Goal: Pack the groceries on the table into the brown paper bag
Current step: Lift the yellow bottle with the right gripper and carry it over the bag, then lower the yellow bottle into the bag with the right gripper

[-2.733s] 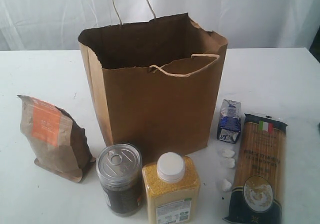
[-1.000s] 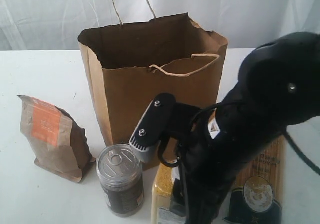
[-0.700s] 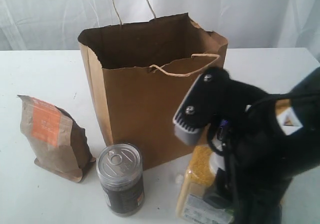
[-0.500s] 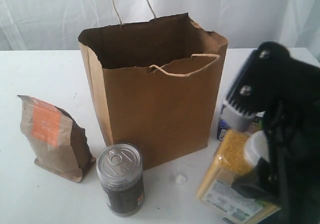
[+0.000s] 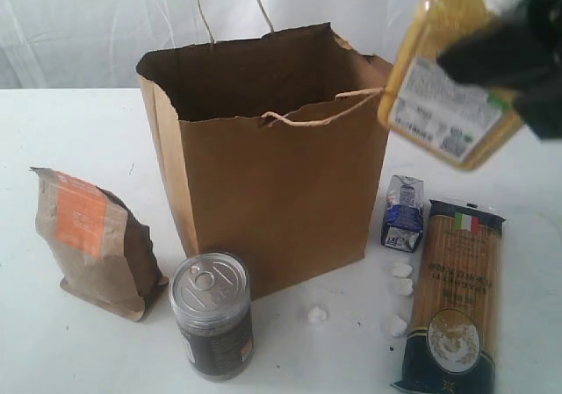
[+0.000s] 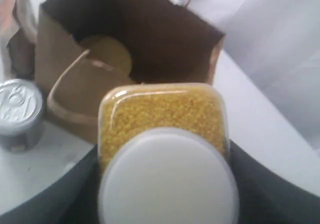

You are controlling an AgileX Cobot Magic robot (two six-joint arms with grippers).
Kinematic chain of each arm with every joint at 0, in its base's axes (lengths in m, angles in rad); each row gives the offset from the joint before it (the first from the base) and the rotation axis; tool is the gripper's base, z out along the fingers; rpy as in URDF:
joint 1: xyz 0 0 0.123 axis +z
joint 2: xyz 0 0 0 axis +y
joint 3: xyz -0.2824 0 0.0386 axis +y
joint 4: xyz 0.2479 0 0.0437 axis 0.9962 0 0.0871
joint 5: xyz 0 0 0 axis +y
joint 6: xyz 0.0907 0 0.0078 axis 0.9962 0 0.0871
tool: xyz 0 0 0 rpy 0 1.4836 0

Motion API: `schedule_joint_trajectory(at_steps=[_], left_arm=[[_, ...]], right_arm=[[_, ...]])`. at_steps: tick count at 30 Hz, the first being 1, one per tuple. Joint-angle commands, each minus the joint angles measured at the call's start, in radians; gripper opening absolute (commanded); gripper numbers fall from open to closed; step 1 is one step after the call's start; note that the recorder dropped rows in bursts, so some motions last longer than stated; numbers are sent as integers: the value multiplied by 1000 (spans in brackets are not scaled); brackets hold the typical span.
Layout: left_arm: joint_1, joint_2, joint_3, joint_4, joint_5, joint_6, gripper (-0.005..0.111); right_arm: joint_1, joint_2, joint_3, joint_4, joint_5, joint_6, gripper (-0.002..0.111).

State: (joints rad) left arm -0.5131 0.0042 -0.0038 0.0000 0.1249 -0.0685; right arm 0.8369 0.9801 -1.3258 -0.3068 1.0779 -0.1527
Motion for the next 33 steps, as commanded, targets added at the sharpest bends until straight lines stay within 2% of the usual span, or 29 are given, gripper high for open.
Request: schedule_joint_trajectory(at_steps=[1,7,15,19,33], left_arm=[[2,-4,4,0,2,-3,28],[2,-4,4,0,2,-3,28],[2,-4,4,0,2,-3,28],[2,-4,4,0,2,-3,28],[2,-4,4,0,2,-3,28]], right_arm=[[0,61,-122,-115,-150,7,0],[0,162,-210,-138,-231,29,0],[-2,283,-222,-132,-302,75,0],[-35,345,-222,-116,-367,126,0],[-102,543,-222,-79,-391,153,0]])
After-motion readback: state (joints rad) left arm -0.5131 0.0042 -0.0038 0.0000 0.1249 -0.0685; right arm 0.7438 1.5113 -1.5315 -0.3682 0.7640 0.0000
